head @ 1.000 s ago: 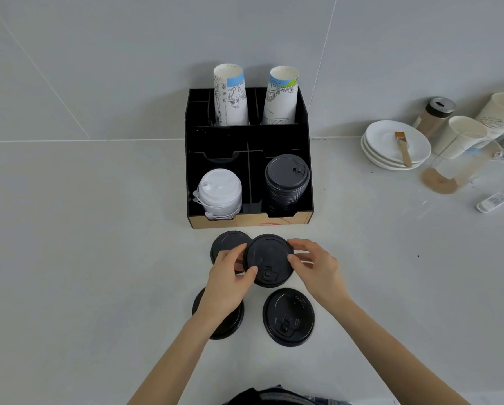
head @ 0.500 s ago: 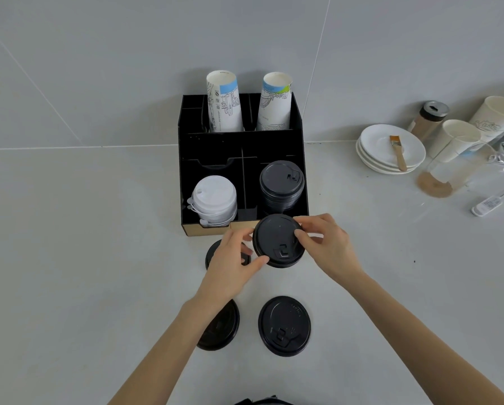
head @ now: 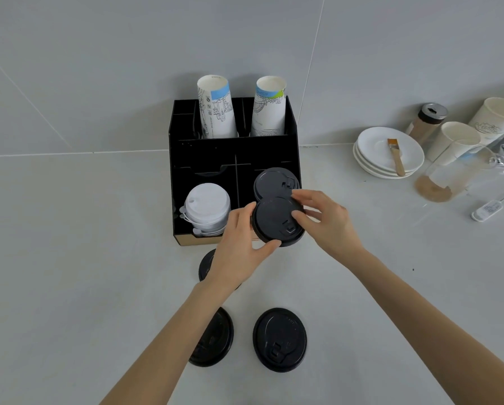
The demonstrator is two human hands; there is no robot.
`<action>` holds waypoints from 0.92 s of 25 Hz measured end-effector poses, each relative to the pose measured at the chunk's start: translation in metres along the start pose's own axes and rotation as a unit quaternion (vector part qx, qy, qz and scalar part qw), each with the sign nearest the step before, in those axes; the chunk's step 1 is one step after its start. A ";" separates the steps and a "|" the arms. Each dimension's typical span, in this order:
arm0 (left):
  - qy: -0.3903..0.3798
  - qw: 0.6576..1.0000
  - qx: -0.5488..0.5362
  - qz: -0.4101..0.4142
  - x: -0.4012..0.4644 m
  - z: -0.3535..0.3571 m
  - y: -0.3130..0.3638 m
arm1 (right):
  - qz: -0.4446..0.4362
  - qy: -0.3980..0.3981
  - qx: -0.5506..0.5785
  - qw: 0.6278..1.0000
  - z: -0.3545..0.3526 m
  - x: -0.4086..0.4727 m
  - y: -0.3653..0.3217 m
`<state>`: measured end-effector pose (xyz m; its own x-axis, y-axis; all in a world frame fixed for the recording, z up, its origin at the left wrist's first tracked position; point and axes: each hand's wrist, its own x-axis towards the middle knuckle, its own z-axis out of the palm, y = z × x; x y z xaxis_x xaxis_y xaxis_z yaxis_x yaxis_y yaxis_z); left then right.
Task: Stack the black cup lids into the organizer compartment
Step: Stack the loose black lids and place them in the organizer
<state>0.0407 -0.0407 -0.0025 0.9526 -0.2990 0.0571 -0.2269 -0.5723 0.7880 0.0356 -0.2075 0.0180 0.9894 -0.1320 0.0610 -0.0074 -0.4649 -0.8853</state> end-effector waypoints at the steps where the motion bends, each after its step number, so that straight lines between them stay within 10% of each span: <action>1: 0.006 1.000 0.004 0.003 0.005 0.002 0.002 | -0.006 -0.006 -0.003 1.000 -0.002 0.006 -0.001; 23: 0.096 0.990 0.074 -0.075 0.074 0.027 0.000 | -0.059 -0.109 -0.115 0.986 -0.005 0.101 0.009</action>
<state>0.1060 -0.0836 -0.0151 0.9955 -0.0599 0.0732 -0.0940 -0.7095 0.6985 0.1345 -0.2292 0.0185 0.9929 0.1143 0.0340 0.1011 -0.6555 -0.7484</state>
